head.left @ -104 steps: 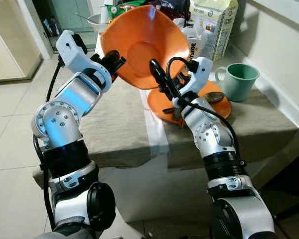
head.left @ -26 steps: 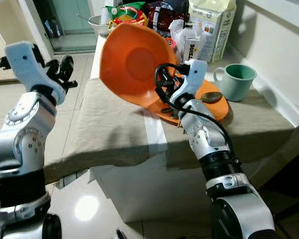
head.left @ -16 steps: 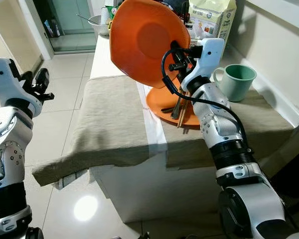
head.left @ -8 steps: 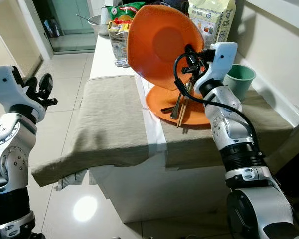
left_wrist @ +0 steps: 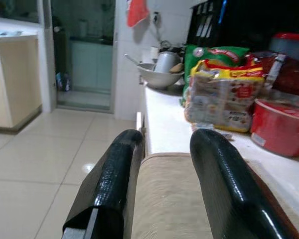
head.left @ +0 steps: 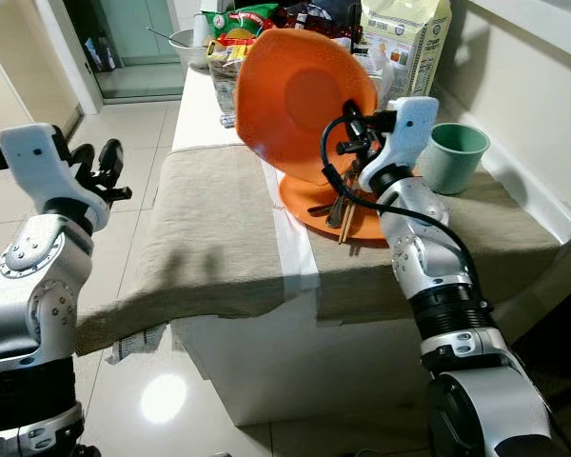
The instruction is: Setting the table
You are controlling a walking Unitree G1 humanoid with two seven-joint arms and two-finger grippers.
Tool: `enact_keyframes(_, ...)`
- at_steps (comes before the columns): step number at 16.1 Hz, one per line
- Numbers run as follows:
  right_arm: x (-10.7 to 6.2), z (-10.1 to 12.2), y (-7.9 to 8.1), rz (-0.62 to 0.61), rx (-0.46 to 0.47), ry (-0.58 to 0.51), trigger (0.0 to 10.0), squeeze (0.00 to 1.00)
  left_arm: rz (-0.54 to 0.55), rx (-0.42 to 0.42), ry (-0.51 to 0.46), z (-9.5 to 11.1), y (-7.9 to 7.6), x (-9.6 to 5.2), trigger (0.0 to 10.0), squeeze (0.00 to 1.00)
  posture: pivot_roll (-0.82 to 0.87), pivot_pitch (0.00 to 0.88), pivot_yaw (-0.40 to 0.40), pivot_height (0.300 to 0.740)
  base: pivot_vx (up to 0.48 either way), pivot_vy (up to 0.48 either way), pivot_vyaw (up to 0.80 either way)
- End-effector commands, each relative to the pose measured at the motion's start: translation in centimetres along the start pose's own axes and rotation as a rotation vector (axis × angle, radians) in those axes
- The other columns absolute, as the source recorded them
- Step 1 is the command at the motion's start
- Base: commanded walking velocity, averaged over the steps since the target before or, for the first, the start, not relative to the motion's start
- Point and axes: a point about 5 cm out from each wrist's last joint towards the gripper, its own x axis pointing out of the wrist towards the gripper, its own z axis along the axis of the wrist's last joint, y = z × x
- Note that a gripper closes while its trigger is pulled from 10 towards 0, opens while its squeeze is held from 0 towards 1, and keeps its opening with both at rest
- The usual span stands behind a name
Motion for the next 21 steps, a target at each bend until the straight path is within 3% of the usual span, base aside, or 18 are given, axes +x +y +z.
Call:
enact_keyframes(1,0.3,1.7,0.4,0.015,-0.008,-0.078,0.0,0.00,-0.011,0.016,-0.042,0.9,-0.5,0.1,10.0,0.00,-0.07,0.000,0.048,0.740,0.000,0.000,0.00)
enact_keyframes(4,0.2,1.6,0.3,0.013,-0.007,-0.072,0.0,0.00,-0.039,0.009,-0.067,1.2,-1.3,0.1,10.0,0.00,-0.07,0.000,0.047,0.740,-0.251,0.000,0.00)
enact_keyframes(12,0.0,1.2,0.4,0.016,-0.007,-0.059,0.0,0.00,-0.039,0.030,-0.067,1.1,-1.5,0.3,10.0,0.00,-0.08,0.000,0.045,0.740,-0.370,0.000,0.00)
enact_keyframes(21,-0.2,0.9,0.3,0.017,-0.017,-0.047,0.0,0.00,-0.052,0.046,-0.068,0.9,-2.1,0.2,10.0,0.00,-0.08,0.000,0.044,0.740,0.000,0.000,0.00)
